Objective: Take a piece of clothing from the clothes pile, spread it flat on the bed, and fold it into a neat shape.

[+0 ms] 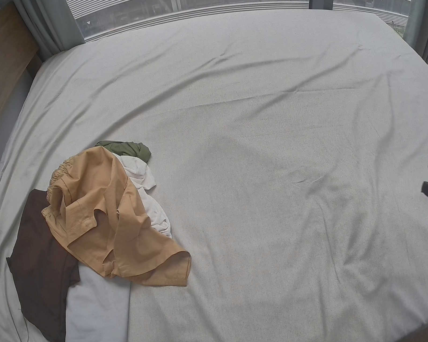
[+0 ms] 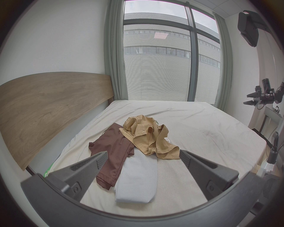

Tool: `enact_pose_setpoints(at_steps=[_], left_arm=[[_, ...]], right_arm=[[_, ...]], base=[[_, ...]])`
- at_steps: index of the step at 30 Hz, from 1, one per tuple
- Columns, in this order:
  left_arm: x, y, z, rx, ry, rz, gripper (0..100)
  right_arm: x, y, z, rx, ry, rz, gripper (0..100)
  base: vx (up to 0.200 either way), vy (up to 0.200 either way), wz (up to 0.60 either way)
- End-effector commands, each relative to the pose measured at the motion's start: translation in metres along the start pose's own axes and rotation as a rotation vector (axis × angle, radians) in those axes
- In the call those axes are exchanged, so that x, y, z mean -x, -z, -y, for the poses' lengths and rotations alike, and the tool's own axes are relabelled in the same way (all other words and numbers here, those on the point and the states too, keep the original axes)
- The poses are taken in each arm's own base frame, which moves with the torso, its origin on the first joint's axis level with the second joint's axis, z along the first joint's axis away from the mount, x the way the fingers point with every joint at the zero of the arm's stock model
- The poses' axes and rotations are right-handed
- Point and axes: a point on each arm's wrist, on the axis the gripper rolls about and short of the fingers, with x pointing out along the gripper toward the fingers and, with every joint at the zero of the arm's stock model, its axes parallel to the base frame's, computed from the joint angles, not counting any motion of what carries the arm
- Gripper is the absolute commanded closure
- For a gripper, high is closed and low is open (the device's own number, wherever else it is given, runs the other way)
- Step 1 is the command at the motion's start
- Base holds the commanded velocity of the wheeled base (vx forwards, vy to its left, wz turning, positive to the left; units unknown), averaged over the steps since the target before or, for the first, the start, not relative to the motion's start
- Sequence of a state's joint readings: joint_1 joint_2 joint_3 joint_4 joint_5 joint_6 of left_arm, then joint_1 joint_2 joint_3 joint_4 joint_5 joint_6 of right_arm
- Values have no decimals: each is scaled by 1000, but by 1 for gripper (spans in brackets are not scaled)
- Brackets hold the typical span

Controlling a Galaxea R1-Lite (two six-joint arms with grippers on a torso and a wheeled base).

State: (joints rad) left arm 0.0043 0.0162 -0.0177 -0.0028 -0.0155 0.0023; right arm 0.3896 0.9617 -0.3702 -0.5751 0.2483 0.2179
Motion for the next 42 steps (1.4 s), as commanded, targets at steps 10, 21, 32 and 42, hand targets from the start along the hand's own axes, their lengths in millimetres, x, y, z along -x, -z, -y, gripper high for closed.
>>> enact_pose_setpoints(at_steps=[10, 21, 32, 42], left_arm=[[0, 5, 0, 2, -1, -1, 0], [0, 5, 0, 2, -1, -1, 0], [0, 5, 0, 2, -1, -1, 0], [0, 5, 0, 2, -1, -1, 0]], right_arm=[[-120, 33, -2, -82, -117, -187, 0], [-180, 62, -15, -84, -153, -258, 0], [-231, 105, -30, -85, -205, -331, 0], [-266, 140, -38, -84, -219, -394, 0]], base=[[0, 0, 0], [0, 0, 0], [0, 0, 0], [0, 0, 0]])
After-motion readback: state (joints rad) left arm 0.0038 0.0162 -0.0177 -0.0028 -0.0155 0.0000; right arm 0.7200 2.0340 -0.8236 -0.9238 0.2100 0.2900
